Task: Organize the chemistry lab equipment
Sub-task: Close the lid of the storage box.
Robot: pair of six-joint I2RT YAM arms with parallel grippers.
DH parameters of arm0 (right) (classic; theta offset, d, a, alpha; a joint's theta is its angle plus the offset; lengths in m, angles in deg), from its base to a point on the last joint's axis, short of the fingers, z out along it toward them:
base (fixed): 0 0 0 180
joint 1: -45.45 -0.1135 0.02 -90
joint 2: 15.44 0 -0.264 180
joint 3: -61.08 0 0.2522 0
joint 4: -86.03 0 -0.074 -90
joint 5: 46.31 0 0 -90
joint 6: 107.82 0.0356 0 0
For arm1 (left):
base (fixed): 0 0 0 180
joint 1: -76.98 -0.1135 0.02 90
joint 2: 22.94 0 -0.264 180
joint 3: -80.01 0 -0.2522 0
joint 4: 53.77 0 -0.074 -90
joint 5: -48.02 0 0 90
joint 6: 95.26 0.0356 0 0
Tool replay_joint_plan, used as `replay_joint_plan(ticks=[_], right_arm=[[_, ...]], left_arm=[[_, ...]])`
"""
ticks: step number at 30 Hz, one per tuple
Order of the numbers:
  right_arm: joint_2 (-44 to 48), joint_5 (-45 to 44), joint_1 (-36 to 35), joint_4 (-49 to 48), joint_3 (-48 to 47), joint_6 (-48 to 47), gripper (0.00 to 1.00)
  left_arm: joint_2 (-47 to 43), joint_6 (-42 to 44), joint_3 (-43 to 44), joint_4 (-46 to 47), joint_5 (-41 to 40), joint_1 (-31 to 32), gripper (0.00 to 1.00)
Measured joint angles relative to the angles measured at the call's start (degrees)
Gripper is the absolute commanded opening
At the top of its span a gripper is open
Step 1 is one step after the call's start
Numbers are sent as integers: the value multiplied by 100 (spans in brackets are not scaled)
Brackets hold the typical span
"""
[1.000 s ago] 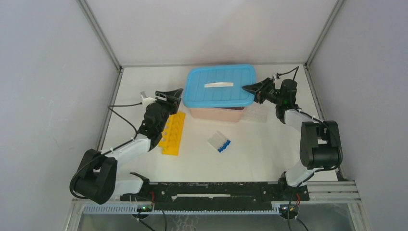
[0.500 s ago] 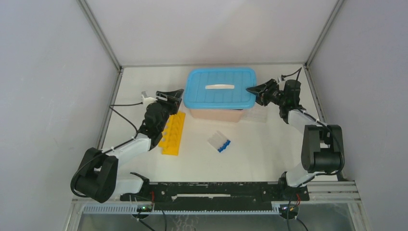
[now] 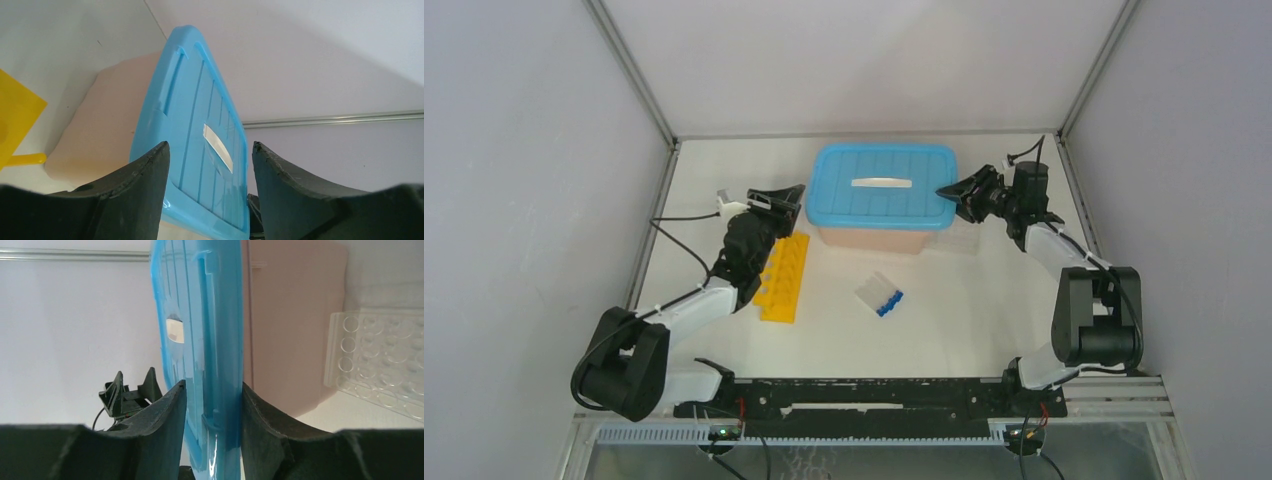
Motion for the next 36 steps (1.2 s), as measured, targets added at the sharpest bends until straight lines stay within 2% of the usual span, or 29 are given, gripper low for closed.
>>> replay_joint_plan(ticks=[21, 36], right_arm=[[63, -811, -236, 1967, -697, -1491, 54], [66, -931, -258, 2214, -721, -1716, 56]], left_arm=[[0, -2, 0, 7, 28, -85, 65], [-2, -4, 0, 50, 26, -96, 66]])
